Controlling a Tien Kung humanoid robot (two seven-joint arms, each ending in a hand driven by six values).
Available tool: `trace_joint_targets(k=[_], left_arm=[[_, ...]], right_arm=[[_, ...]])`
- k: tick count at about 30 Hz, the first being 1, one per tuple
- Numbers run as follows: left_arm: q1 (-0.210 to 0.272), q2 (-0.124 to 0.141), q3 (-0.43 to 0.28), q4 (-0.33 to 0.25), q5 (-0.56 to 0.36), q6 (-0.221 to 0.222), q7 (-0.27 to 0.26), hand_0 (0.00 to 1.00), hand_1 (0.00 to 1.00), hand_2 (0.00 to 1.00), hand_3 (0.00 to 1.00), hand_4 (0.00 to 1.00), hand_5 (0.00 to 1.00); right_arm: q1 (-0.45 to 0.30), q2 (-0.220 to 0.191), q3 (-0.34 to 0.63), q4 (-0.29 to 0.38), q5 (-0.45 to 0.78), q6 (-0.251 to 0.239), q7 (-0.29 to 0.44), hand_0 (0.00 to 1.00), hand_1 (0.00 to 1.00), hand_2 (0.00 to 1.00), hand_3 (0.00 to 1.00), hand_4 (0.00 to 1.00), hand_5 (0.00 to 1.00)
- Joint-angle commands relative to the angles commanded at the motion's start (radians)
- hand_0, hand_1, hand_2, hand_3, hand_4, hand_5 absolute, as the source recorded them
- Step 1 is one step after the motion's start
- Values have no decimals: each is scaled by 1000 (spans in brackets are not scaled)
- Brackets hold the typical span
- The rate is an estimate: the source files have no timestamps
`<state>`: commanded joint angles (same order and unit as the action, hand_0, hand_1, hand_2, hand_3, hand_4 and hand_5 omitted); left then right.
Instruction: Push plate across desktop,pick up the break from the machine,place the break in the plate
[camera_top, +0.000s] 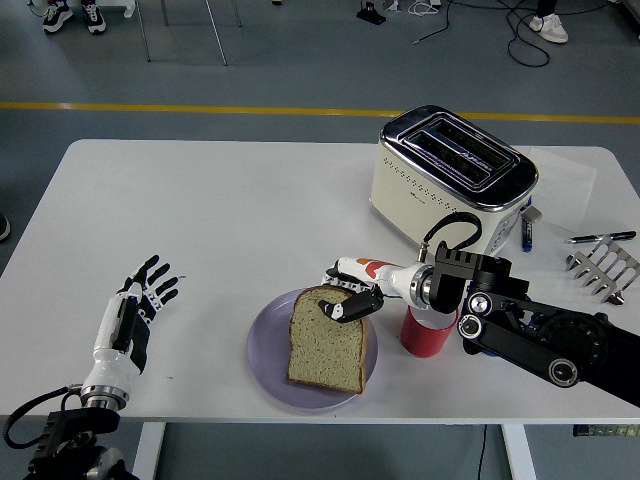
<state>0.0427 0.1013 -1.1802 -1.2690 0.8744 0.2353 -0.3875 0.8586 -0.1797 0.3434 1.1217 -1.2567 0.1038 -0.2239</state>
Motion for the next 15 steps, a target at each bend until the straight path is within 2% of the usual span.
trace_joint_targets(k=[4,5,10,11,15], left_arm=[[1,-6,-3,2,1,0,-1,768,768,860,863,444,876],[2,-7,-2,3,1,0,-1,761,763,854,854,442,870],[2,-9,0,4,0,0,-1,761,763,854,854,442,870],[2,-9,0,4,0,0,-1,757,759,850,850,441,848],[1,-11,1,4,0,-1,-1,757,759,850,850,441,848]], right_arm=[[2,28,-6,-65,-3,6,27,337,422,469,488,298,311],[3,33,-6,-77,-8,2,35,452,542,549,520,312,295],[8,60,-5,-129,-44,-17,83,452,542,549,520,312,295],[10,66,-7,-139,-47,-9,95,580,659,656,577,401,305],[12,78,-13,-156,-70,13,121,580,659,656,577,401,305]])
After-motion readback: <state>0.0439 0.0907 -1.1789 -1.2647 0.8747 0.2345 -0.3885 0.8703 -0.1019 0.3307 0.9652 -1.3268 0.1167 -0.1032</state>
